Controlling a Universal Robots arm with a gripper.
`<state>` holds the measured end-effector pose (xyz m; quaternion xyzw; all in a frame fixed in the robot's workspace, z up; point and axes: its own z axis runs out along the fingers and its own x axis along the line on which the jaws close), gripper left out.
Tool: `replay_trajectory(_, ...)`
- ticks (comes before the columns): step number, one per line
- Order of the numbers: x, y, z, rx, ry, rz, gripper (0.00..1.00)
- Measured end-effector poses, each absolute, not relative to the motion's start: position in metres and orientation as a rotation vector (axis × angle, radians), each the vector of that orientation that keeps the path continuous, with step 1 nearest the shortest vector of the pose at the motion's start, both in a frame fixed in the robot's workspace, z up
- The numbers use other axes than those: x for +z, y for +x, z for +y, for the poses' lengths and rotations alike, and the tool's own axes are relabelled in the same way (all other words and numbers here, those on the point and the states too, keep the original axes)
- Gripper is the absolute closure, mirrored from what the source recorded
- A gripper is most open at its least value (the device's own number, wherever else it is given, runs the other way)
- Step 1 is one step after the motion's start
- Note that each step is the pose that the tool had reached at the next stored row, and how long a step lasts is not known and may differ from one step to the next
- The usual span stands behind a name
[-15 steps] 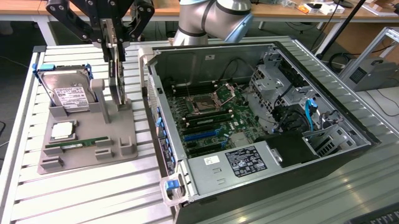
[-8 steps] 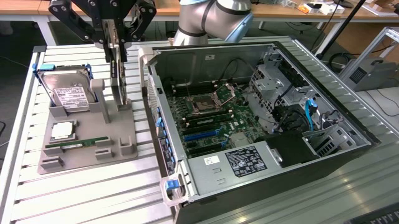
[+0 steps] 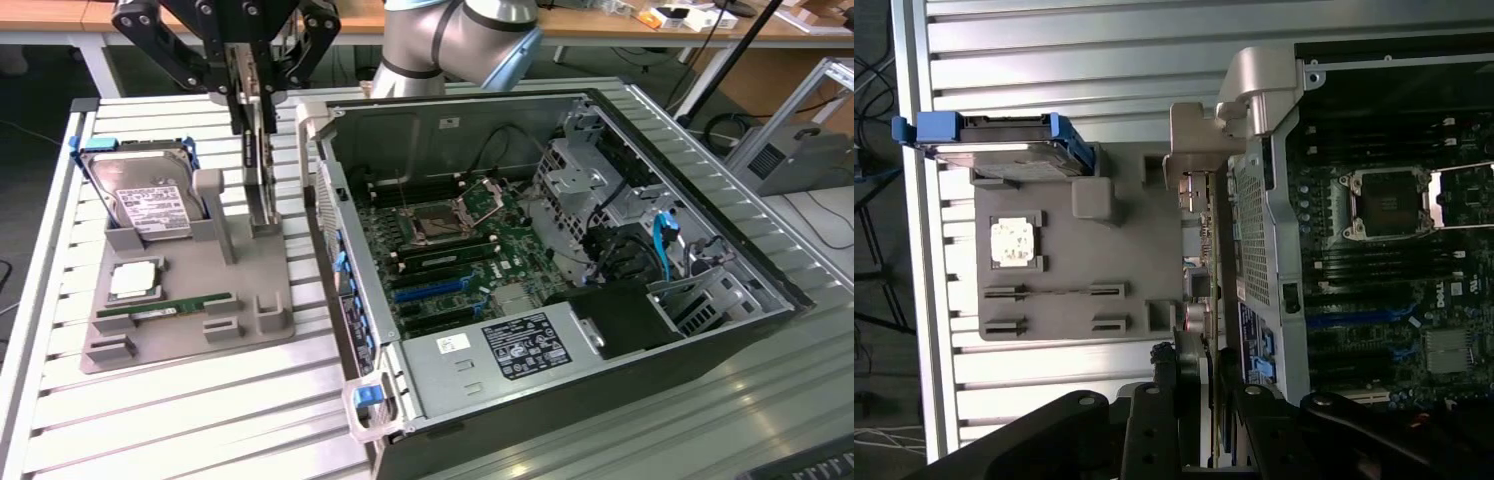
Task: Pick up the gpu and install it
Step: 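Pick up the gpu and move the gpu toward the slot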
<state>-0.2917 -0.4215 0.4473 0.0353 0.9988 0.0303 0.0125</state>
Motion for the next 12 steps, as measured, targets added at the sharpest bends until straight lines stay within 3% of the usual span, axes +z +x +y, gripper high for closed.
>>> replay_trajectory(12, 0.442, -0.270, -0.422, 0.083, 0.110, 3.113, 0.73)
